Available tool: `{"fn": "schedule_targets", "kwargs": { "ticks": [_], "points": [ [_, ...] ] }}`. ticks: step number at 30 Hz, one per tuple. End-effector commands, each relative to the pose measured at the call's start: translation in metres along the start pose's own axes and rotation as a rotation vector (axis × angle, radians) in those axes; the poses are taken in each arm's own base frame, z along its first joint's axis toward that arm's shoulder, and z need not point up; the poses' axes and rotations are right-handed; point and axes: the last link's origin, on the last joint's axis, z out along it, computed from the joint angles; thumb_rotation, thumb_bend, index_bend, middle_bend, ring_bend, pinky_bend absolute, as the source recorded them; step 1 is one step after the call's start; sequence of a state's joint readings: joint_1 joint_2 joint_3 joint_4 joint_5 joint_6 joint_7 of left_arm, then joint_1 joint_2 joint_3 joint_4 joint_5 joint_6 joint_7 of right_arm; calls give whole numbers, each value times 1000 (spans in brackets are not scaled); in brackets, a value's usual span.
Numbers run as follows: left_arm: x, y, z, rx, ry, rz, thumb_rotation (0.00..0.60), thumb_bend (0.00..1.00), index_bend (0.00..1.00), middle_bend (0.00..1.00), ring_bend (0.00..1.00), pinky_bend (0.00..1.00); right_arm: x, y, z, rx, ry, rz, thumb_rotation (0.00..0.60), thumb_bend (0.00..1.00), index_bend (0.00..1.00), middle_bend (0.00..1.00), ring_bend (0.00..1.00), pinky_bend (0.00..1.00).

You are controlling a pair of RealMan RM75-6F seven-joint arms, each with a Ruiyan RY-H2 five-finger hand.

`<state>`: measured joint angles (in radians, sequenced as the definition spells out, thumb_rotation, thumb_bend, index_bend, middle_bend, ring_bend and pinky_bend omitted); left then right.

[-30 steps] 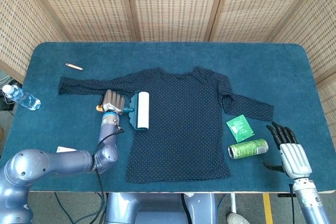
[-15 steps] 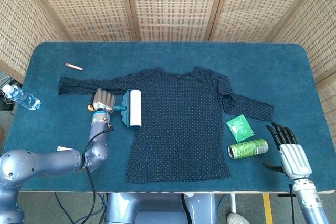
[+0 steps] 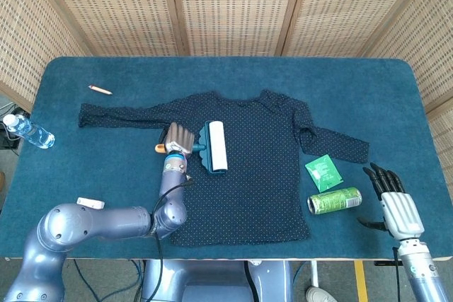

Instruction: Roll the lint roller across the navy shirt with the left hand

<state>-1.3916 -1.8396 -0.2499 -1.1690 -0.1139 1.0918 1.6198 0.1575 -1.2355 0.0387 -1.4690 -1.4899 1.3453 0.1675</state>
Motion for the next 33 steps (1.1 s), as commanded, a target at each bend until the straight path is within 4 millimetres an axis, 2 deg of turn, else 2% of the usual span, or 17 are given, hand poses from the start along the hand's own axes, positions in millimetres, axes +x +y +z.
{"fn": "schedule_targets", "kwargs": {
  "ticks": [1,6,11,19,24,33],
  "points": [
    [12,12,-2,-2,4,-9,600,498,853,834,722,649,0,1,0,-3,-1,0,600,23,0,0,0,0],
    [25,29,-5,-23,19,-10,600,498,853,834,722,649,0,3,2,-6,-1,5,600,23,0,0,0,0],
    [27,38,-4,-30,14,3,600,498,853,834,722,649,1,4,2,-10,0,11,600,24,0,0,0,0],
    [17,31,-2,-21,-6,-1,600,498,853,834,722,649,0,3,1,-6,-4,1,600,23,0,0,0,0],
    [4,8,3,6,-23,-13,600,497,853,834,722,649,-2,1,0,-1,-10,-1,600,23,0,0,0,0],
    [-46,-46,6,43,-81,-78,600,498,853,834,722,649,-4,-4,-2,15,-9,-17,600,23,0,0,0,0]
  ]
}}
